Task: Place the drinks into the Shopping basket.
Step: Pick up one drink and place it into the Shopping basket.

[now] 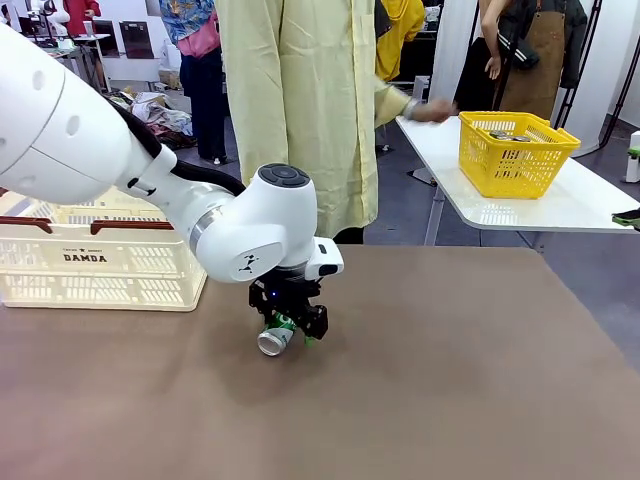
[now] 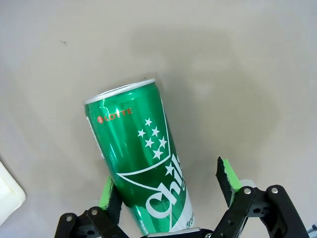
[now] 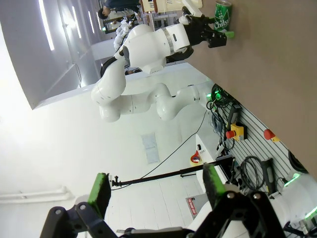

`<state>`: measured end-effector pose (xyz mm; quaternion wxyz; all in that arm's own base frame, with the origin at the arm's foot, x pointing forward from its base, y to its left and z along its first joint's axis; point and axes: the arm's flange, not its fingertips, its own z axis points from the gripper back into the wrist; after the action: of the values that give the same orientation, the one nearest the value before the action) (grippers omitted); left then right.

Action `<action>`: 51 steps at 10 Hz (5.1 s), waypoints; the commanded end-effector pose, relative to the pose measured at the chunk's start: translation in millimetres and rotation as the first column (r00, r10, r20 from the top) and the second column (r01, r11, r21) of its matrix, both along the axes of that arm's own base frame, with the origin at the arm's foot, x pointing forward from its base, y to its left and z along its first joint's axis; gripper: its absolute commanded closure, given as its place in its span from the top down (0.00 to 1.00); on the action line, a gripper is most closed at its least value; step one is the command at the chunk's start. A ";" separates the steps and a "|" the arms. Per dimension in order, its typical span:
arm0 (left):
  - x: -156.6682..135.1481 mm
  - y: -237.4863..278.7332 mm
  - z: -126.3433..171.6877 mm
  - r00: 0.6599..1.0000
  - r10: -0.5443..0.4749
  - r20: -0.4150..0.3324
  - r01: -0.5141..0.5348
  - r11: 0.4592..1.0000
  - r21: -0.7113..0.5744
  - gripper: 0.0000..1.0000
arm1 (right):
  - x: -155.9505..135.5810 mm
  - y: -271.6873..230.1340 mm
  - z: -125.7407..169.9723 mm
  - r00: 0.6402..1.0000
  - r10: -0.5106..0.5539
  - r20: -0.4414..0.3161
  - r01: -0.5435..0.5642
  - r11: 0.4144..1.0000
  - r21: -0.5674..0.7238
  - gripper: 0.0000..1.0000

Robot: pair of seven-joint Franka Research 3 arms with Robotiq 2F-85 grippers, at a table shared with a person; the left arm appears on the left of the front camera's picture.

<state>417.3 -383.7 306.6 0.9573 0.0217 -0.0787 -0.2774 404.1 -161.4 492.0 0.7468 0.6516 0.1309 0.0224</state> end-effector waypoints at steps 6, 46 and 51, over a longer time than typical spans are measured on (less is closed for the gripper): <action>4.3 -3.1 -6.6 0.999 0.020 0.041 -0.022 0.999 0.046 0.00 | 3.6 2.5 5.3 1.000 -0.009 -0.017 0.009 1.000 0.005 1.00; 173.4 312.6 175.0 0.912 0.409 0.034 -0.408 0.913 -0.028 0.00 | 3.6 2.5 5.3 1.000 -0.009 -0.017 0.009 1.000 0.005 1.00; 179.5 315.0 135.8 0.924 0.380 -0.025 -0.381 0.923 -0.051 0.00 | 3.6 2.5 5.3 1.000 -0.009 -0.017 0.009 1.000 0.005 1.00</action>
<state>593.3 -73.1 452.8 0.9944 0.0235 -0.0744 -0.0718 404.6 -161.6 491.3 0.7467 0.6517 0.1313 0.0218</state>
